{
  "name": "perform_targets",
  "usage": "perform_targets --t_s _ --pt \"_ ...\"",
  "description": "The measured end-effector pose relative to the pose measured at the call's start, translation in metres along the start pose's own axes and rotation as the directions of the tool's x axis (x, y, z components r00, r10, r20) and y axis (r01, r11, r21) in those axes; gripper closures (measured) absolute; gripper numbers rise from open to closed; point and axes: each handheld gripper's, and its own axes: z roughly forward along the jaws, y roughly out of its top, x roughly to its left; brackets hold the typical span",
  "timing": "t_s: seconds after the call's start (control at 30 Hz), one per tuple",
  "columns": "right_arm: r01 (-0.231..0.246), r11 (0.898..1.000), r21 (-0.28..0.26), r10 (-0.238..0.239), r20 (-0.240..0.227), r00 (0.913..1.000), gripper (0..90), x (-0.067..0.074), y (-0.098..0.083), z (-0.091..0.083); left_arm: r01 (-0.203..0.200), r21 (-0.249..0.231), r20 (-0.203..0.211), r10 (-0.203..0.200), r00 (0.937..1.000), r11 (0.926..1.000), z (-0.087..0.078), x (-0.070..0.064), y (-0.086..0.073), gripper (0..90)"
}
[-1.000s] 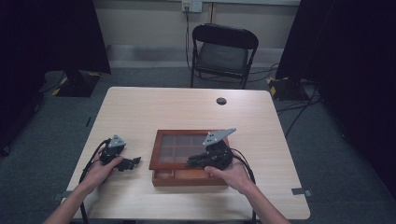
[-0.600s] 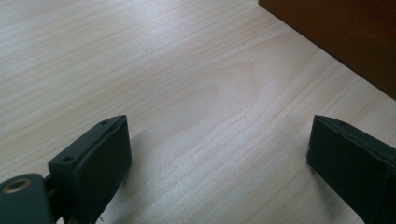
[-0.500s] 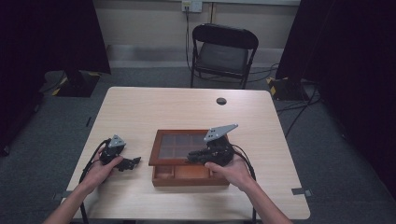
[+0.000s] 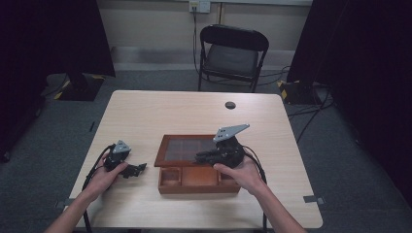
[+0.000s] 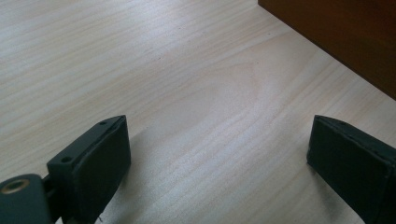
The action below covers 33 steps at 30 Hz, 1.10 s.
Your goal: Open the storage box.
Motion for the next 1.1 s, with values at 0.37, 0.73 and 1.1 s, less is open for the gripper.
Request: perform_targets --t_s 0.37,0.73,1.1 --pt "-0.005 1.0 -0.011 0.005 0.015 0.9999 81.4 -0.001 0.006 -0.003 0.0 -0.005 0.001 0.0 1.0 1.0 0.0 0.0 0.0 5.4" --pt "-0.011 1.0 -0.028 0.011 0.023 0.9997 81.4 -0.003 0.013 -0.006 -0.001 -0.005 -0.001 0.001 1.0 1.0 0.0 0.0 0.0 5.3" --pt "-0.006 0.999 -0.037 0.007 0.028 0.9996 81.7 -0.003 0.019 -0.005 -0.013 0.002 -0.004 0.013 0.9999 0.9999 0.0 0.001 0.0 5.3"
